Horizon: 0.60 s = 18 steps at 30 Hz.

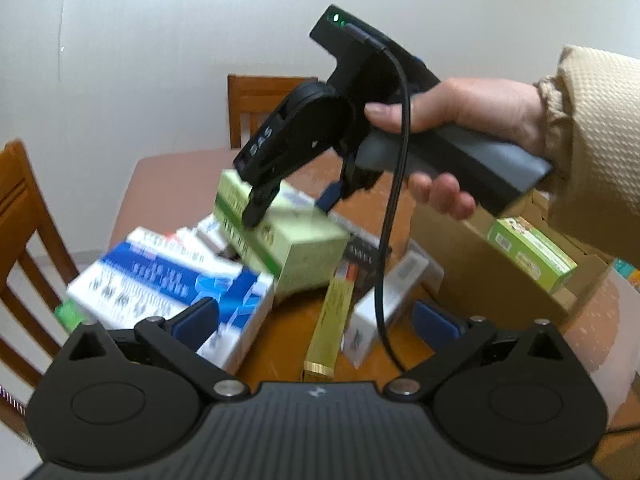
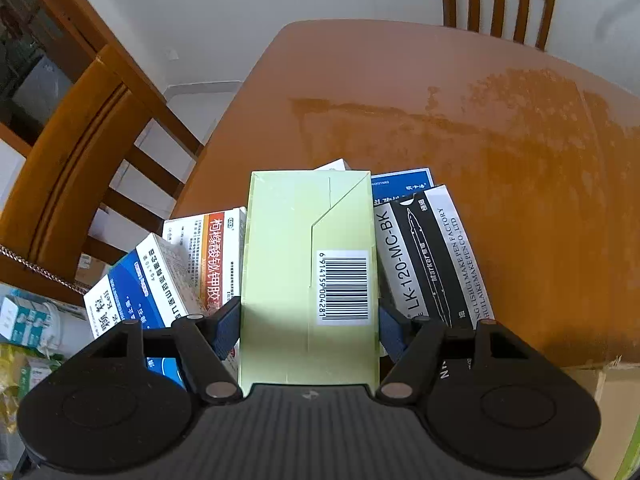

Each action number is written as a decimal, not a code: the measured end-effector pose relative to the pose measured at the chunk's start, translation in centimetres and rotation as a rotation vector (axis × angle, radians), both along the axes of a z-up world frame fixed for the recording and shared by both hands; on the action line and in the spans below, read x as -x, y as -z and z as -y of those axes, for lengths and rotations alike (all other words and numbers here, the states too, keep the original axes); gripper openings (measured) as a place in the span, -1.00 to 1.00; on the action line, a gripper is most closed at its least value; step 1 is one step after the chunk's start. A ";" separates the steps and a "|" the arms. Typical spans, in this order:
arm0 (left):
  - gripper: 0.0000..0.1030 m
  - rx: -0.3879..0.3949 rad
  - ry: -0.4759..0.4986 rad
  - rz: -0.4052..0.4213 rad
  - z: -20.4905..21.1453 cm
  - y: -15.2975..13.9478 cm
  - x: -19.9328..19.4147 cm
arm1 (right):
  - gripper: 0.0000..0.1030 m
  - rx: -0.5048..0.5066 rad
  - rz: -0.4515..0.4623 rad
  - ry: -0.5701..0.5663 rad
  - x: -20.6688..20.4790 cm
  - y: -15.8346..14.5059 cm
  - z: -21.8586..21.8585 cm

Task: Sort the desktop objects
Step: 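Grasp the pale yellow-green barcode box with the right gripper, then lift the pale yellow-green box and set it on the open table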

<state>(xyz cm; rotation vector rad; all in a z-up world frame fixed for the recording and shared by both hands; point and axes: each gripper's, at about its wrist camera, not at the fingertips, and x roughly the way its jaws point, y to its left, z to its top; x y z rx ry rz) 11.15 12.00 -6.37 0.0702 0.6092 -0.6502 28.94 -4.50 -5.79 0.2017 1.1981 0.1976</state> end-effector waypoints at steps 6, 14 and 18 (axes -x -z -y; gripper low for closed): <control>0.99 -0.001 0.027 -0.015 2.0 0.6 -2.6 | 0.43 -0.090 -0.018 0.040 0.4 0.0 1.6; 0.99 0.006 0.097 -0.016 2.3 0.7 -2.1 | 0.43 -0.181 -0.024 0.059 1.9 -0.7 3.7; 0.99 -0.009 0.118 -0.014 2.7 0.4 -1.0 | 0.43 -0.198 -0.036 0.051 2.7 -0.8 4.0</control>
